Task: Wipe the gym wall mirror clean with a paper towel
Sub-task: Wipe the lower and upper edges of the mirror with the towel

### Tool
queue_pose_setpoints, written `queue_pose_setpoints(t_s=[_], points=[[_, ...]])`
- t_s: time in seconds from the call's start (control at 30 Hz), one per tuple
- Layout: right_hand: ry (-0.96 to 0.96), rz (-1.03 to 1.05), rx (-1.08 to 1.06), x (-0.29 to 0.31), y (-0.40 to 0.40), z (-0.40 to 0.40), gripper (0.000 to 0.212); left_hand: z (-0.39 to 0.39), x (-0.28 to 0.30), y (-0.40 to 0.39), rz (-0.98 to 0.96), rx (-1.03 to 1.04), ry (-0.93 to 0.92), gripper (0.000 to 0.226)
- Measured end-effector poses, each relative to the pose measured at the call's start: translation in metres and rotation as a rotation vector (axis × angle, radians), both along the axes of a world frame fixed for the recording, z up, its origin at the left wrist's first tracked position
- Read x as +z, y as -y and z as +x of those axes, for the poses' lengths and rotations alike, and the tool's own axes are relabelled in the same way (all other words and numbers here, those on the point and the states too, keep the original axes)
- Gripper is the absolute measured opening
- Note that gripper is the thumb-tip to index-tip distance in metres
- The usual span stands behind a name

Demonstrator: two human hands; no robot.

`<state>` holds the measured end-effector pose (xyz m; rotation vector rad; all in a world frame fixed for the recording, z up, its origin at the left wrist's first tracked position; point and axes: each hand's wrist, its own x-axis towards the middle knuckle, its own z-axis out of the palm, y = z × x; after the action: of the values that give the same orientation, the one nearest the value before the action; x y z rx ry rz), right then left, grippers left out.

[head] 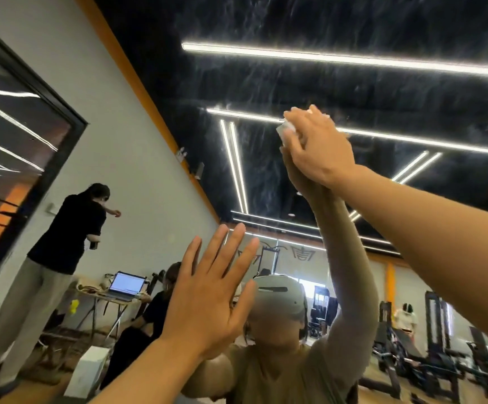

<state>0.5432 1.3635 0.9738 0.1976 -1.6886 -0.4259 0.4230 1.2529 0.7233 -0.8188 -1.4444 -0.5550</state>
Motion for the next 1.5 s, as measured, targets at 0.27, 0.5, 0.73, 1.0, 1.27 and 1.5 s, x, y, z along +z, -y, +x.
queue_pose_setpoints(t_s=[0.27, 0.5, 0.73, 1.0, 1.27, 1.5], points=[[0.389, 0.302, 0.001, -0.134, -0.007, 0.015, 0.042, 0.003, -0.003, -0.001, 0.159, -0.208, 0.134, 0.071], [0.565, 0.643, -0.066, -0.175, -0.038, 0.022, 0.046, -0.007, -0.006, 0.014, 0.026, -0.225, 0.125, 0.066], [0.416, 0.337, -0.040, -0.086, -0.013, 0.013, 0.048, -0.010, -0.006, 0.024, -0.035, -0.156, 0.085, 0.069], [-0.020, -0.092, -0.007, -0.027, 0.025, -0.022, 0.035, -0.012, -0.007, 0.024, -0.017, -0.244, 0.067, 0.069], [0.298, 0.185, 0.001, -0.146, 0.022, -0.010, 0.048, -0.013, -0.012, 0.027, 0.127, -0.378, 0.100, 0.062], [0.457, 0.411, -0.161, -0.252, -0.009, 0.010, 0.056, -0.017, -0.014, 0.043, -0.020, -0.260, 0.163, 0.061]])
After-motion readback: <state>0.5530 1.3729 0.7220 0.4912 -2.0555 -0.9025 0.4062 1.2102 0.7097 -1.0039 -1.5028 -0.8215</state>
